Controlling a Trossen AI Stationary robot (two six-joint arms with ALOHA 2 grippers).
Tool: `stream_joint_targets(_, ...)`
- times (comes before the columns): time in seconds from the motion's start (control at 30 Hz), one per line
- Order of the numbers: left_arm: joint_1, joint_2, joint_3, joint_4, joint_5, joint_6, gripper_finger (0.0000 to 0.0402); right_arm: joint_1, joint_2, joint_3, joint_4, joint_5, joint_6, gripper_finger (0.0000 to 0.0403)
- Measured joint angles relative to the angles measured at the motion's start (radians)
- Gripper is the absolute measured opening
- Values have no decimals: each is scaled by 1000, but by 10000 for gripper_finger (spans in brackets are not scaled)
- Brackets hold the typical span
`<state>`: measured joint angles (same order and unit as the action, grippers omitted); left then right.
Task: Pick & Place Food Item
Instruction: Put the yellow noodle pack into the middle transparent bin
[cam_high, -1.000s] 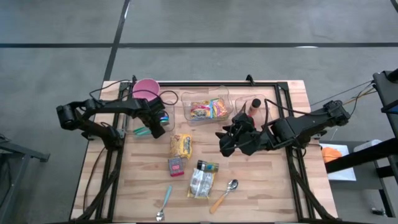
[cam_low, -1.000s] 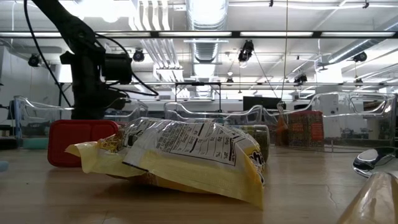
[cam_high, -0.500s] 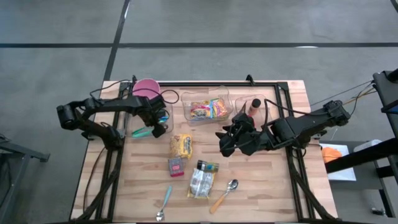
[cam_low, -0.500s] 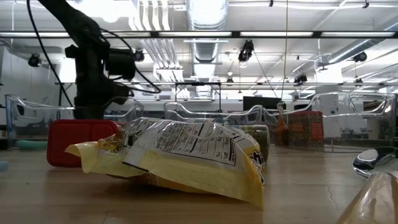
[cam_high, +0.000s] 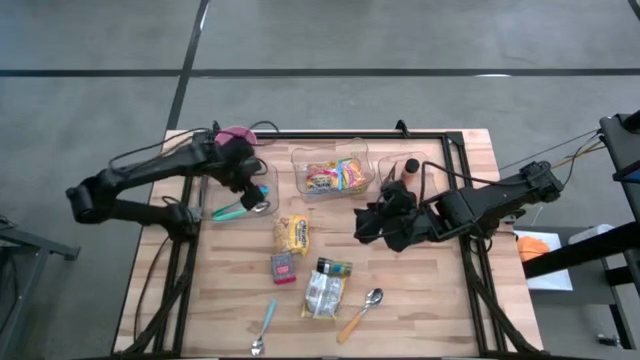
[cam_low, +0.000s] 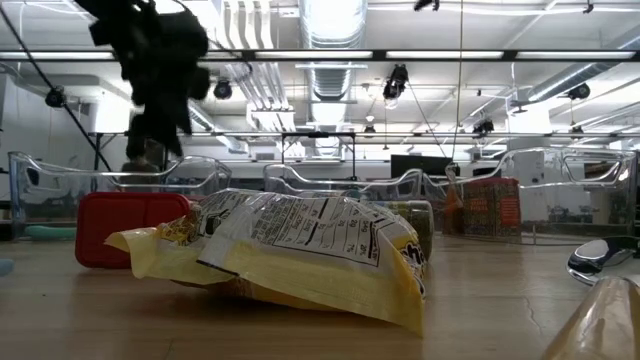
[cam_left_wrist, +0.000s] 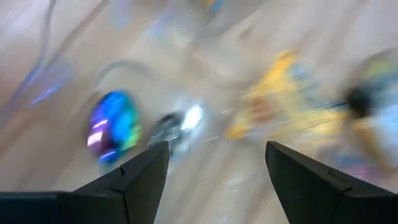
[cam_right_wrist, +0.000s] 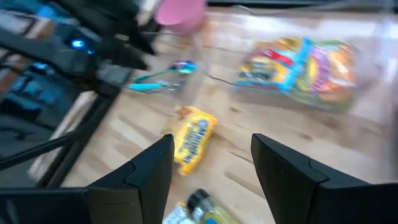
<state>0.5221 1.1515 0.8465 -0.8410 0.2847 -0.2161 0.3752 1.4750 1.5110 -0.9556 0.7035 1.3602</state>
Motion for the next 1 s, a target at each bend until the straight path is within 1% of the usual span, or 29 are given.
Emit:
stream_joint_targets(0.1,-32,-95,-1,81,95,-102,263,0,0,-18,-29,-13,52,211)
stream_joint_targets(0.17,-77,-150,-1,121,106,-151,258,0,0,-33,-22,-40,55,211)
stream_joint_targets(0.3,-189,-214,-1,163,43,-214,249,-8,0,-69,28,-55,57,211)
stream_joint_targets(0.43,-320,-218,0,159,-37,-228,243,-15,0,-101,40,-55,76,211)
stream_joint_targets(0.53,-448,-191,0,156,-119,-179,237,-22,0,-116,45,-53,82,211)
stream_joint_targets(0.67,-633,-125,0,157,-282,-65,224,-30,0,-126,59,-53,80,211)
stream_joint_targets(0.77,-737,-69,-1,158,-384,42,216,-30,0,-126,61,-53,77,211)
stream_joint_targets(0.87,-793,-12,-1,158,-470,134,214,-27,0,-126,63,-56,76,211)
stream_joint_targets(1.0,-803,66,-1,156,-493,269,214,-18,0,-126,73,-57,72,211)
